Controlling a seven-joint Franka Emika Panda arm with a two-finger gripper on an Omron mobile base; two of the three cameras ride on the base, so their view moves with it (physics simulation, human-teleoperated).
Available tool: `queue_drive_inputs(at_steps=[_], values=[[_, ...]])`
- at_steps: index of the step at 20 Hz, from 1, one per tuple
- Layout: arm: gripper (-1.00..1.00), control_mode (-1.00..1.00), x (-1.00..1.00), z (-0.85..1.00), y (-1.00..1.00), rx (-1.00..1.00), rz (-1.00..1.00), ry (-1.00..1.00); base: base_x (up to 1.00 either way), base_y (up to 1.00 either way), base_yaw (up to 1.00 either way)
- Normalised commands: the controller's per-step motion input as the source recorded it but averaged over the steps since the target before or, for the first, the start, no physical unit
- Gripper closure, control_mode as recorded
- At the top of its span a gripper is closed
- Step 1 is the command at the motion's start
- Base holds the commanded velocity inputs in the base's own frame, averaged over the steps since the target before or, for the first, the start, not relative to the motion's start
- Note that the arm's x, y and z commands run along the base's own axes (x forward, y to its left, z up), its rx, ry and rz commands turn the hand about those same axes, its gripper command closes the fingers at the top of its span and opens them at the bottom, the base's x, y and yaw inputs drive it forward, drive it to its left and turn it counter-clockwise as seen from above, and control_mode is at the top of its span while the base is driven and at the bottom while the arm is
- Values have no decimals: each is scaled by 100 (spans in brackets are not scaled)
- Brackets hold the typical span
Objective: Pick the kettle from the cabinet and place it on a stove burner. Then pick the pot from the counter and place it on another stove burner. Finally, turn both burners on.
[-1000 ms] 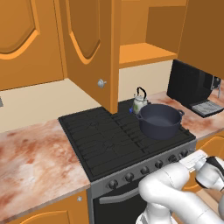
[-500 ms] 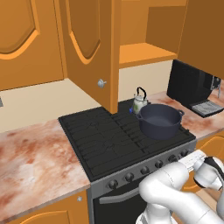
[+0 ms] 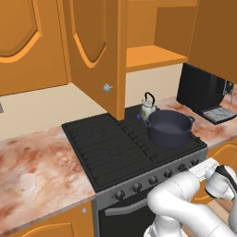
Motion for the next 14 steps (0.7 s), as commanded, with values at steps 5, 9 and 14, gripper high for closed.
queue_drive_inputs(at_steps=[5, 9, 14], values=[[100, -100, -1, 0, 0, 0, 4, -7, 0, 0, 0], [100, -100, -5, 5, 0, -2, 4, -11, 0, 0, 0], [100, -100, -10, 11, 0, -3, 4, -11, 0, 0, 0]])
